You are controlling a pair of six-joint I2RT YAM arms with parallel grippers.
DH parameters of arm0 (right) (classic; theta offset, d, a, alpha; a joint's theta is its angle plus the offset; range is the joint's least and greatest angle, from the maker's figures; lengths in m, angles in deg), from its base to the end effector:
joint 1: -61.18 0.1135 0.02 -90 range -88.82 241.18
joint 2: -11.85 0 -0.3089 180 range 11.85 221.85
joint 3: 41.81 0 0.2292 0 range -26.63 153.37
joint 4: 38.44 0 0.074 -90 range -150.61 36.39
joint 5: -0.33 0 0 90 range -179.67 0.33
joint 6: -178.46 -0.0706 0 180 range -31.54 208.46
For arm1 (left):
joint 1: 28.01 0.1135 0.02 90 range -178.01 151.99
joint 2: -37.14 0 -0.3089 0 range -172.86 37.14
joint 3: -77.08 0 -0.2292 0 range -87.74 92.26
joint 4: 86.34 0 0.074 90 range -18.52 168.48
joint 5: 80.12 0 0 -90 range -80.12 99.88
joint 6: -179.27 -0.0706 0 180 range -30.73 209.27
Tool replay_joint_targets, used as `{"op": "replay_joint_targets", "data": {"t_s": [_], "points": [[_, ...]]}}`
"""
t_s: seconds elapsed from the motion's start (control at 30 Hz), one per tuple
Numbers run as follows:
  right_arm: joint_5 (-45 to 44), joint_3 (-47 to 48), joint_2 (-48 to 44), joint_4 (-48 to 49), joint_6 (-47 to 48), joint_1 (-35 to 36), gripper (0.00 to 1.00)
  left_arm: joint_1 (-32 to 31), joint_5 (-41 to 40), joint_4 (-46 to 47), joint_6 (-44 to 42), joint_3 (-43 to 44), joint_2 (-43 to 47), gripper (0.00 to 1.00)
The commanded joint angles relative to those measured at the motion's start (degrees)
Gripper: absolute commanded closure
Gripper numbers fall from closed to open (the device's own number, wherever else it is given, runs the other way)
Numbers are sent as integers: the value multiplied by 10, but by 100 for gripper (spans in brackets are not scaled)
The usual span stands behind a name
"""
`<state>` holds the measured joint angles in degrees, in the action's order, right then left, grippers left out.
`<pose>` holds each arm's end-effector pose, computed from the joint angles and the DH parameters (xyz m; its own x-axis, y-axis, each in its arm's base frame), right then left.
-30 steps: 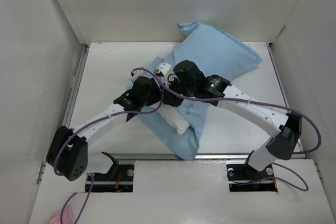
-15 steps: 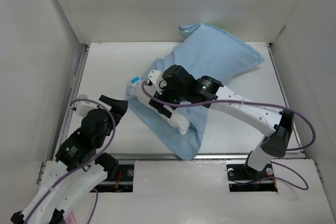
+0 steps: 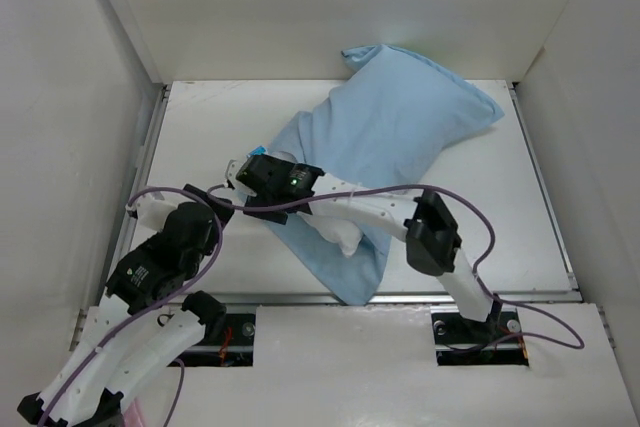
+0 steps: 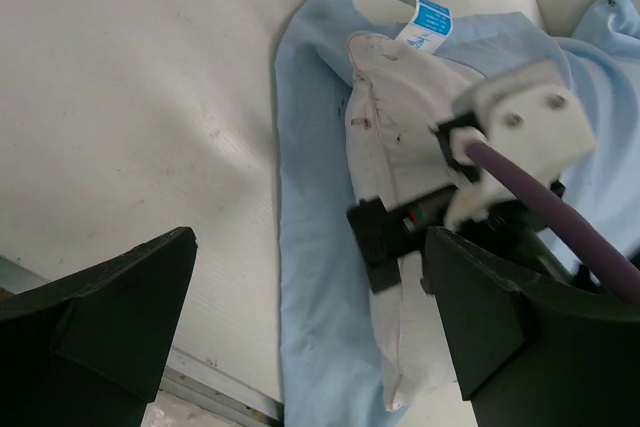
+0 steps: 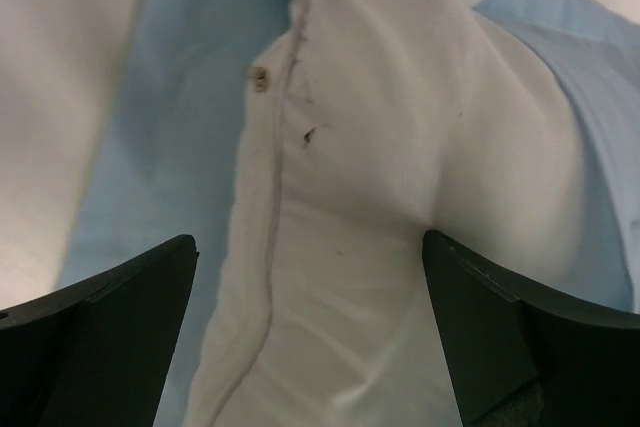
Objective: Put the pillow into the pillowcase
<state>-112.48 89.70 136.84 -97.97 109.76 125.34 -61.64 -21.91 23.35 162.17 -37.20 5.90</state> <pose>0.2463 0.4458 0.2815 -0.0599 -0.8920 -0.4481 -0.8047 0.3088 -0.5071 0.0651 0.0014 0.3250 -0.2533 -0.8072 -0.5331 -0.4320 0.5875 -0.6842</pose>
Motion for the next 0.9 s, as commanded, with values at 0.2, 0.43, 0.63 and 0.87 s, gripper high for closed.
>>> {"op": "replay_joint_targets", "data": {"t_s": [0.2,0.43,0.63,0.87], "points": [[-227,28,76,47,-24,-47,0,1,5,7,-12,6,7,0],[-176,28,72,45,-125,-109,100,1,19,53,-71,6,-17,0],[0,28,-143,119,-134,-146,100,1,104,236,-166,-35,-106,2],[102,135,-161,55,-172,-206,100,1,216,537,-254,-49,-245,16]]}}
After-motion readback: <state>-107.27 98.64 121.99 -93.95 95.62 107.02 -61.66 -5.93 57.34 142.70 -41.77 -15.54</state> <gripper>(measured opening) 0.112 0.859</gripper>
